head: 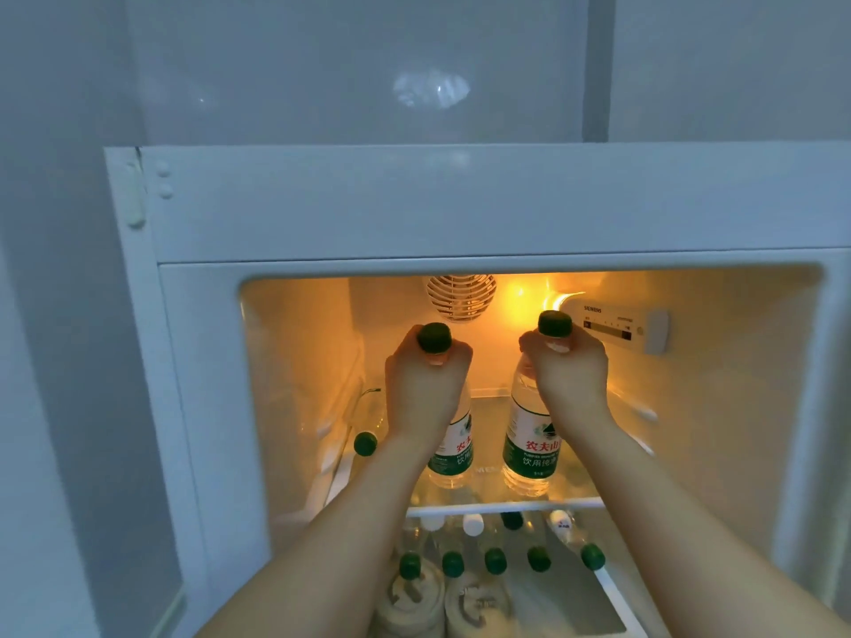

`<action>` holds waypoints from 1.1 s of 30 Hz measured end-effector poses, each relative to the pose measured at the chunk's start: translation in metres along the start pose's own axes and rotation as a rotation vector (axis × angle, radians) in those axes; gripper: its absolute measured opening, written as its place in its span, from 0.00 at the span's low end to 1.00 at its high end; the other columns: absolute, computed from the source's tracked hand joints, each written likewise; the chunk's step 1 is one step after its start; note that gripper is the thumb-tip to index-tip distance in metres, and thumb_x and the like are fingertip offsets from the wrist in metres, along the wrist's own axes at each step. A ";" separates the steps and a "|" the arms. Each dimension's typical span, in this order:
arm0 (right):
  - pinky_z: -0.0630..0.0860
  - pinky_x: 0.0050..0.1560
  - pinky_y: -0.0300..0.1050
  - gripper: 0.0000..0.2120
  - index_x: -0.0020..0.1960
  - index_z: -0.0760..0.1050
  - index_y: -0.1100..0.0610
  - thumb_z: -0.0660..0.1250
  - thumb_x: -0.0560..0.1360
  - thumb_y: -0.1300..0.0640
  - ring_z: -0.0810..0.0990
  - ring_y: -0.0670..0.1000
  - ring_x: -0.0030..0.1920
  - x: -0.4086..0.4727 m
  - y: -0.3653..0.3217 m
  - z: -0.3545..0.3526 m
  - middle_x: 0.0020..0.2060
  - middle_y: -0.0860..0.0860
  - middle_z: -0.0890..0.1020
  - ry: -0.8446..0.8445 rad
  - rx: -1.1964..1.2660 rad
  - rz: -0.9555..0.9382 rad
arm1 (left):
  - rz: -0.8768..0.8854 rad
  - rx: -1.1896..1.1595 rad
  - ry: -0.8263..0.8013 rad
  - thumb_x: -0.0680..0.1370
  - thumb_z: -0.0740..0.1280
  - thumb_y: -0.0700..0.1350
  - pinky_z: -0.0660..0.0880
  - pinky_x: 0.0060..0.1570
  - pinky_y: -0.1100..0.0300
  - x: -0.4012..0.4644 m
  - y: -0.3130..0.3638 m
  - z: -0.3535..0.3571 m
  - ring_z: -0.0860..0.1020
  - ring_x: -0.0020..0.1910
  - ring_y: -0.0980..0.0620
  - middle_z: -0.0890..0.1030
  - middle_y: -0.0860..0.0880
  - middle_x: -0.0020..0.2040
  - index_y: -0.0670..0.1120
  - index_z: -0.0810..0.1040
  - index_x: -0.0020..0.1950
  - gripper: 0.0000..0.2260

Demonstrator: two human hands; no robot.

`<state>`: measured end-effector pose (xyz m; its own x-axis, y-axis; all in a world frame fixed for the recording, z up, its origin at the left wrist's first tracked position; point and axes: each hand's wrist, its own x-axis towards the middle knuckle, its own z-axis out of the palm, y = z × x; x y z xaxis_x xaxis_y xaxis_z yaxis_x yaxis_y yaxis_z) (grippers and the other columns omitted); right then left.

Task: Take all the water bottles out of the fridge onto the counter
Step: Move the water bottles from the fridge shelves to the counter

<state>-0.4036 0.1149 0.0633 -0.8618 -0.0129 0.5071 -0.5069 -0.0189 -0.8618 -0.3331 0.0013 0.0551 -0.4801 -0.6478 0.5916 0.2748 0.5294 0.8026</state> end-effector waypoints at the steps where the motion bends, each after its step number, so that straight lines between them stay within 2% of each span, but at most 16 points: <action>1: 0.79 0.50 0.58 0.06 0.36 0.74 0.58 0.69 0.69 0.59 0.80 0.62 0.41 -0.005 -0.004 -0.002 0.36 0.61 0.81 0.005 0.020 0.003 | 0.018 0.002 0.004 0.74 0.69 0.44 0.70 0.33 0.62 -0.004 0.004 -0.004 0.73 0.32 0.52 0.74 0.51 0.30 0.50 0.72 0.38 0.08; 3: 0.79 0.50 0.60 0.05 0.36 0.74 0.55 0.69 0.69 0.57 0.81 0.61 0.41 -0.014 -0.014 -0.007 0.35 0.58 0.81 -0.007 0.033 -0.016 | 0.056 0.010 0.013 0.75 0.69 0.46 0.70 0.33 0.64 -0.012 0.015 -0.014 0.74 0.33 0.54 0.74 0.53 0.31 0.51 0.73 0.40 0.06; 5: 0.79 0.49 0.56 0.05 0.37 0.75 0.53 0.69 0.70 0.56 0.81 0.58 0.40 -0.027 -0.025 -0.011 0.34 0.54 0.81 -0.027 0.037 -0.035 | 0.088 0.005 0.012 0.77 0.68 0.48 0.68 0.33 0.70 -0.021 0.026 -0.026 0.75 0.35 0.58 0.75 0.56 0.33 0.52 0.74 0.43 0.05; 8: 0.76 0.46 0.51 0.04 0.39 0.76 0.53 0.69 0.72 0.56 0.79 0.53 0.38 -0.043 -0.039 -0.015 0.34 0.51 0.81 -0.038 0.061 -0.052 | 0.147 0.022 0.019 0.77 0.69 0.48 0.67 0.30 0.75 -0.032 0.040 -0.041 0.75 0.35 0.64 0.76 0.56 0.33 0.52 0.74 0.41 0.06; 12: 0.78 0.48 0.55 0.05 0.37 0.76 0.53 0.69 0.72 0.57 0.79 0.53 0.37 -0.073 -0.056 -0.019 0.32 0.50 0.81 -0.046 0.077 -0.058 | 0.158 0.022 0.063 0.76 0.68 0.45 0.67 0.28 0.68 -0.054 0.056 -0.069 0.75 0.31 0.55 0.77 0.49 0.32 0.49 0.73 0.36 0.09; 15: 0.80 0.46 0.54 0.05 0.36 0.76 0.53 0.69 0.71 0.57 0.79 0.50 0.34 -0.096 -0.070 -0.019 0.28 0.47 0.80 -0.070 0.092 -0.061 | 0.134 0.032 0.088 0.75 0.68 0.44 0.67 0.27 0.69 -0.072 0.067 -0.094 0.74 0.29 0.57 0.75 0.51 0.30 0.48 0.72 0.35 0.10; 16: 0.79 0.44 0.52 0.05 0.36 0.76 0.53 0.68 0.71 0.57 0.78 0.49 0.34 -0.103 -0.075 -0.019 0.28 0.46 0.80 -0.075 0.090 -0.070 | 0.119 0.024 0.087 0.75 0.68 0.44 0.71 0.29 0.64 -0.077 0.070 -0.102 0.76 0.31 0.56 0.75 0.51 0.30 0.48 0.72 0.35 0.09; 17: 0.77 0.43 0.50 0.05 0.37 0.76 0.54 0.68 0.71 0.58 0.78 0.47 0.33 -0.111 -0.081 -0.019 0.29 0.47 0.80 -0.081 0.093 -0.074 | 0.103 0.015 0.088 0.75 0.67 0.45 0.74 0.33 0.57 -0.082 0.073 -0.111 0.79 0.34 0.51 0.76 0.50 0.31 0.48 0.73 0.36 0.08; 18: 0.77 0.42 0.49 0.04 0.38 0.77 0.55 0.68 0.71 0.58 0.77 0.47 0.33 -0.121 -0.087 -0.019 0.30 0.47 0.80 -0.092 0.101 -0.068 | 0.095 0.017 0.098 0.74 0.67 0.45 0.76 0.35 0.53 -0.087 0.076 -0.123 0.80 0.36 0.46 0.77 0.49 0.32 0.48 0.72 0.36 0.08; 19: 0.77 0.42 0.49 0.04 0.39 0.77 0.57 0.68 0.71 0.58 0.77 0.48 0.33 -0.130 -0.093 -0.019 0.30 0.48 0.80 -0.105 0.115 -0.060 | 0.096 0.030 0.110 0.74 0.67 0.46 0.75 0.35 0.53 -0.092 0.080 -0.135 0.80 0.36 0.46 0.77 0.48 0.32 0.48 0.72 0.35 0.09; 22: 0.80 0.43 0.52 0.05 0.40 0.78 0.60 0.68 0.70 0.58 0.78 0.49 0.32 -0.157 -0.109 -0.018 0.30 0.51 0.80 -0.146 0.166 -0.037 | 0.108 0.081 0.145 0.74 0.67 0.44 0.68 0.31 0.62 -0.110 0.093 -0.169 0.71 0.29 0.55 0.72 0.53 0.29 0.48 0.70 0.34 0.11; 26: 0.81 0.45 0.56 0.06 0.38 0.77 0.61 0.68 0.69 0.58 0.77 0.49 0.31 -0.204 -0.129 -0.012 0.28 0.51 0.79 -0.215 0.237 -0.001 | 0.076 0.095 0.165 0.74 0.68 0.43 0.72 0.34 0.59 -0.139 0.107 -0.220 0.78 0.33 0.49 0.77 0.47 0.32 0.46 0.73 0.35 0.08; 28: 0.80 0.45 0.56 0.07 0.38 0.77 0.62 0.67 0.68 0.58 0.76 0.51 0.31 -0.227 -0.137 -0.008 0.28 0.51 0.79 -0.258 0.272 0.009 | 0.074 0.126 0.186 0.73 0.68 0.42 0.68 0.29 0.68 -0.152 0.111 -0.243 0.73 0.28 0.57 0.74 0.54 0.27 0.48 0.71 0.33 0.10; 29: 0.80 0.43 0.55 0.07 0.38 0.77 0.63 0.67 0.68 0.58 0.76 0.51 0.31 -0.241 -0.143 -0.005 0.27 0.51 0.79 -0.283 0.294 0.021 | 0.070 0.145 0.202 0.73 0.68 0.42 0.65 0.28 0.69 -0.159 0.114 -0.258 0.70 0.27 0.58 0.72 0.56 0.26 0.47 0.70 0.32 0.11; 31: 0.77 0.41 0.51 0.07 0.37 0.77 0.63 0.67 0.67 0.58 0.75 0.51 0.31 -0.267 -0.153 0.001 0.27 0.51 0.79 -0.320 0.327 0.040 | 0.051 0.170 0.231 0.72 0.68 0.43 0.69 0.30 0.65 -0.172 0.116 -0.287 0.71 0.28 0.55 0.74 0.52 0.27 0.43 0.73 0.34 0.09; 33: 0.77 0.41 0.50 0.09 0.37 0.78 0.62 0.67 0.65 0.56 0.76 0.50 0.31 -0.291 -0.164 0.008 0.28 0.51 0.80 -0.354 0.342 0.039 | 0.028 0.164 0.274 0.70 0.68 0.45 0.76 0.35 0.56 -0.183 0.118 -0.316 0.77 0.34 0.45 0.78 0.45 0.32 0.40 0.76 0.37 0.08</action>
<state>-0.0700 0.1142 0.0569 -0.7901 -0.3579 0.4977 -0.3875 -0.3376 -0.8578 0.0506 0.0094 0.0659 -0.2257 -0.7437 0.6293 0.1361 0.6156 0.7762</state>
